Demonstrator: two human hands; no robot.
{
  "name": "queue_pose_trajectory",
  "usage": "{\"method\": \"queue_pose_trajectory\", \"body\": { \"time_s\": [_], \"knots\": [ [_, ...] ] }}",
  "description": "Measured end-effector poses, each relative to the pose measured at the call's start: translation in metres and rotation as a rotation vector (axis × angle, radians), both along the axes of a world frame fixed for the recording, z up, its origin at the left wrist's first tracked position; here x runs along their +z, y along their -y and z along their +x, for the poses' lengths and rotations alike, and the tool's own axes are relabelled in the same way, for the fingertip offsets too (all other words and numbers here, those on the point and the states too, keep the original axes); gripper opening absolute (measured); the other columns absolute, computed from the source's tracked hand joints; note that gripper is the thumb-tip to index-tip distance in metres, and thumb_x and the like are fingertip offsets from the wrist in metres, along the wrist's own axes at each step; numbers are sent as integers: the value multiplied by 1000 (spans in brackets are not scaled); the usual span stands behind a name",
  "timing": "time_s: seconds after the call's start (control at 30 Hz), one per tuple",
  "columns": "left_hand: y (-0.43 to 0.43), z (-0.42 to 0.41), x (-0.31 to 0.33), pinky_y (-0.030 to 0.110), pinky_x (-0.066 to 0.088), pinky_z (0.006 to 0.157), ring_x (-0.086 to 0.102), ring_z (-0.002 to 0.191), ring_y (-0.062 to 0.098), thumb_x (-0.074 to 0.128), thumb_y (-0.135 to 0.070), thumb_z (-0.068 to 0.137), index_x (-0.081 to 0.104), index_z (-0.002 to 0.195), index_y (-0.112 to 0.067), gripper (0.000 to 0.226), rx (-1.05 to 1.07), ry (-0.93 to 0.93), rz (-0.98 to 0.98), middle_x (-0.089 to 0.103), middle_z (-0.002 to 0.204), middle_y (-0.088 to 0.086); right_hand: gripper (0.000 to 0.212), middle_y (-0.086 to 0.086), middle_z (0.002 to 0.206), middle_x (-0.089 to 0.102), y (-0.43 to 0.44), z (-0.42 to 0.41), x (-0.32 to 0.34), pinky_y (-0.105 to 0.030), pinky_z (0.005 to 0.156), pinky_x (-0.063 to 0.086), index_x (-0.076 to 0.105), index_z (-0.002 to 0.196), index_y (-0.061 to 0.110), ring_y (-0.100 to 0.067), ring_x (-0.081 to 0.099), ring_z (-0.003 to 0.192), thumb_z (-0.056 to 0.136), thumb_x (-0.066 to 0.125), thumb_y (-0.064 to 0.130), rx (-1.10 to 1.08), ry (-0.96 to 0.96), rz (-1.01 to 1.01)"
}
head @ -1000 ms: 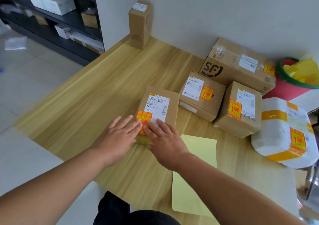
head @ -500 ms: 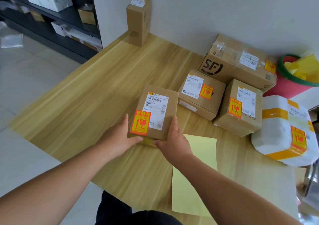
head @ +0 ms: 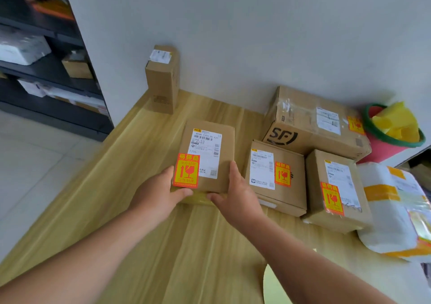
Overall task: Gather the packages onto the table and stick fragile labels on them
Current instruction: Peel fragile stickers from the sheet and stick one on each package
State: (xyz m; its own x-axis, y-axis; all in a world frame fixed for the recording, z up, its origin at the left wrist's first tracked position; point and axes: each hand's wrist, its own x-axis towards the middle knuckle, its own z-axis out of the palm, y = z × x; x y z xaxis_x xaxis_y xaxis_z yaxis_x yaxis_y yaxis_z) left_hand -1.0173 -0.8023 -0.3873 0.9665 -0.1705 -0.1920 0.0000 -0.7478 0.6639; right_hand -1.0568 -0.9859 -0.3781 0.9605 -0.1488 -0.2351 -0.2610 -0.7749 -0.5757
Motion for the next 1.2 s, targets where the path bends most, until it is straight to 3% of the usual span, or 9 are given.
{"method": "queue_pose_trajectory", "body": {
  "time_s": [0.23, 0.5, 0.7, 0.93, 1.03, 1.13, 1.2],
  "knots": [
    [49, 120, -3, 35, 50, 75, 61, 84, 19, 67, -43, 80, 56, 105, -28, 32, -115, 51, -36, 66, 90, -8, 94, 0, 153, 32, 34, 100, 5, -34, 104, 37, 4, 153, 22, -22, 40, 134, 85, 68, 36, -178, 27, -67],
    [107, 208, -14, 30, 42, 66, 60, 84, 19, 65, -42, 83, 54, 104, -27, 28, -154, 89, -39, 64, 90, -7, 92, 1, 152, 33, 80, 182, -2, -35, 102, 43, 5, 153, 20, -20, 46, 129, 86, 68, 30, -226, 31, -176],
    [138, 232, -30, 29, 46, 76, 61, 100, 23, 61, -37, 89, 38, 137, -22, 55, -119, 115, -57, 65, 111, -1, 89, 7, 158, 18, 101, 214, -14, -35, 102, 42, 1, 153, 22, -20, 43, 132, 90, 64, 24, -253, 38, -202],
    [163, 243, -49, 28, 44, 74, 60, 99, 22, 59, -34, 90, 33, 143, -24, 60, -147, 20, -93, 64, 113, -2, 85, -1, 161, 6, 115, 224, -31, -38, 103, 41, 0, 153, 19, -24, 41, 134, 92, 59, 20, -306, -51, -260],
    [169, 246, -54, 31, 48, 79, 60, 103, 23, 57, -36, 91, 32, 143, -27, 58, -172, -13, -69, 63, 118, -2, 75, -9, 161, -4, 109, 226, -35, -37, 108, 34, 6, 152, 14, -27, 29, 142, 94, 53, 18, -312, -114, -318],
    [173, 246, -56, 35, 49, 85, 60, 105, 24, 54, -38, 92, 38, 137, -29, 49, -265, 9, -27, 63, 120, -2, 71, -7, 160, -12, 95, 229, -40, -38, 118, 6, 4, 152, 13, -26, -6, 148, 95, 46, 17, -241, -66, -442],
    [172, 245, -53, 34, 48, 88, 58, 110, 25, 51, -38, 93, 33, 142, -28, 53, -318, 29, 6, 59, 127, 0, 70, -6, 160, -15, 86, 232, -40, -40, 119, -3, 1, 153, 14, -25, -15, 147, 96, 42, 20, -206, -34, -472]
  ]
}}
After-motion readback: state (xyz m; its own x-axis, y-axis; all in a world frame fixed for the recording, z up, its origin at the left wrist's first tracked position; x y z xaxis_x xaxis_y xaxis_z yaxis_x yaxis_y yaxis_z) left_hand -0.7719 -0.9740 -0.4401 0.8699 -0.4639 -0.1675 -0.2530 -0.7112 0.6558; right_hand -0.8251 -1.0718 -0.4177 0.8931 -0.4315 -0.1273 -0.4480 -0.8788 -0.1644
